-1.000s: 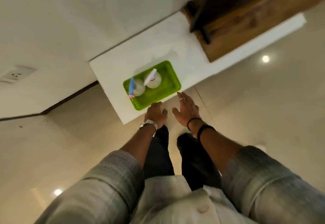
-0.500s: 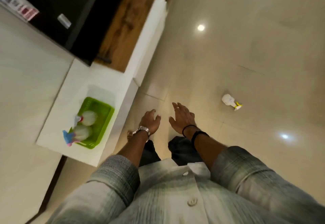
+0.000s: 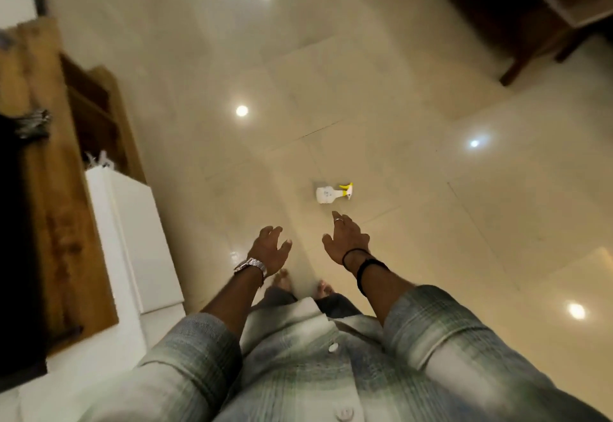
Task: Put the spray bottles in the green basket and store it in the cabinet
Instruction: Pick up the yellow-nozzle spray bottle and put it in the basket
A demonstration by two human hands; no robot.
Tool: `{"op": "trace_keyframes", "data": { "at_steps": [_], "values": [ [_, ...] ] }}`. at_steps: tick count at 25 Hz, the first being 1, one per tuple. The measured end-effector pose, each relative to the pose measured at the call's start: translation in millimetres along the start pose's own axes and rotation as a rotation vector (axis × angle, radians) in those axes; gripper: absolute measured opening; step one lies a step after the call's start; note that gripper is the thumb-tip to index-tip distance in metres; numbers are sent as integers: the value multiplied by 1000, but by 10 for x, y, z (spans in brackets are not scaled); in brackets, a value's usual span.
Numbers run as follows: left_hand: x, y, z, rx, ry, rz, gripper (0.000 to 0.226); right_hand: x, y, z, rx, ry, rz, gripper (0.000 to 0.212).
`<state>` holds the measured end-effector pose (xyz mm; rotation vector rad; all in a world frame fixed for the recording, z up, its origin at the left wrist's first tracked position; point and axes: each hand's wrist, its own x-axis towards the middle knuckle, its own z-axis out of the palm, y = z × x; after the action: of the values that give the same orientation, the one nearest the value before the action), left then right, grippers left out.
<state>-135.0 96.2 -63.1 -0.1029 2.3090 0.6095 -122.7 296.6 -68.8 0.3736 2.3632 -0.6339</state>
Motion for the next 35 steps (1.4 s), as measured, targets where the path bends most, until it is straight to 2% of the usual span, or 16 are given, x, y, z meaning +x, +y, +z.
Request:
{"op": "trace_keyframes", "data": {
  "at_steps": [3, 9, 13, 16, 22, 26, 29, 32, 35],
  "values": [
    [411, 453, -139, 127, -48, 61, 56, 185, 257, -259, 171, 65, 110, 68],
    [1291, 1160, -347, 239, -139, 176, 65, 751, 505, -586, 390, 105, 268, 69],
    [2172, 1328, -450, 255, -200, 187, 67, 1455, 495, -731, 414, 101, 359, 67],
    [3039, 1274, -351, 259, -200, 178, 66, 2241, 493, -644, 385, 93, 360, 67],
    [4958, 717, 454, 437, -342, 200, 63, 4134, 836, 315, 393, 26, 367, 66],
    [5923, 386, 1093, 553, -415, 278, 61, 4963, 1235, 1102, 532, -37, 516, 65],
    [6481, 204, 1584, 546, -443, 308, 54, 5499, 1485, 1657, 835, -59, 722, 61],
    [6845, 98, 2059, 517, -457, 302, 47, 5973, 1591, 2054, 1219, -74, 964, 47],
    [7075, 62, 2440, 475, -490, 230, 57, 6388, 1625, 2307, 1487, -95, 1072, 31]
  ]
}}
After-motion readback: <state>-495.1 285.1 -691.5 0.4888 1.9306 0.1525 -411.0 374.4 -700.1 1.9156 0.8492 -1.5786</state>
